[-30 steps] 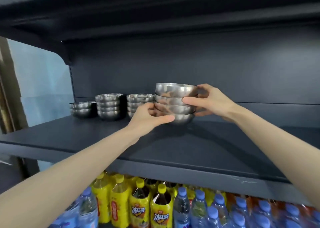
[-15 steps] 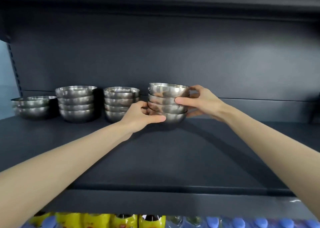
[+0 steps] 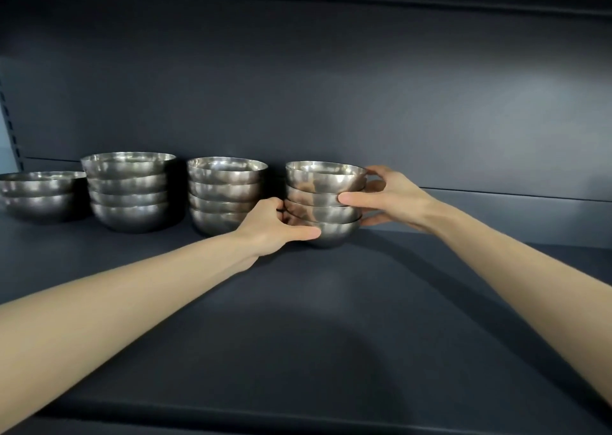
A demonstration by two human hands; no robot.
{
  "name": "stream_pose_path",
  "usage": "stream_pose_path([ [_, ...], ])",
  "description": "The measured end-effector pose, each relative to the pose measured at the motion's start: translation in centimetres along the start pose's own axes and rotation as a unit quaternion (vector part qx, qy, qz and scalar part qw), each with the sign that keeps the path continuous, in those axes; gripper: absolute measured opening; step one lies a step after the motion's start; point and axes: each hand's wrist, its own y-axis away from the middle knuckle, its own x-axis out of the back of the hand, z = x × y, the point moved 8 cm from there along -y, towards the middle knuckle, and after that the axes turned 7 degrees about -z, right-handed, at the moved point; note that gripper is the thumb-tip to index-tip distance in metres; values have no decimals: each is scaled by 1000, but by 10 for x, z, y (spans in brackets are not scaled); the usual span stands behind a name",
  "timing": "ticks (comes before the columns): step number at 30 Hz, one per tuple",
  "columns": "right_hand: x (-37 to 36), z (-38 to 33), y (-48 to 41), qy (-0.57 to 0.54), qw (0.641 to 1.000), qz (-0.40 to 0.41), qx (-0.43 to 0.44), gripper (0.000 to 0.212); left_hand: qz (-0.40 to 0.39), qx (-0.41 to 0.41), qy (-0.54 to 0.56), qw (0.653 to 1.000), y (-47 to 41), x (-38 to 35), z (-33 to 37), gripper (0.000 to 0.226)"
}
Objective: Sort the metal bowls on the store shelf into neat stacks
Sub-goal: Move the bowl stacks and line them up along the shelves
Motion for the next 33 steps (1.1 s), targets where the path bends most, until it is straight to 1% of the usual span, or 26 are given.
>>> stream_pose_path([
  [6,-3,8,-4,-9,1000,15,-1,68,4,1,-4,1000,-6,2,-12,50],
  [10,-5,10,-6,-3,1000,20,-7,66,2,0,12,1000,-6,0,-12,59],
  [17,-6,8,-8,-5,1000,23,-4,63,4,-14,9,1000,-4,-1,-11,41],
  [22,-5,5,-6,-7,999,39,4,61,5,-19,27,999,-4,-2,-11,47],
  [27,-4,8,-7,-9,999,40,-2,70,2,-24,38,999,-4,-3,-12,42],
  [33,-1,8,-8,-11,999,49,-1,81,2,-22,48,999,-7,-2,-13,48],
])
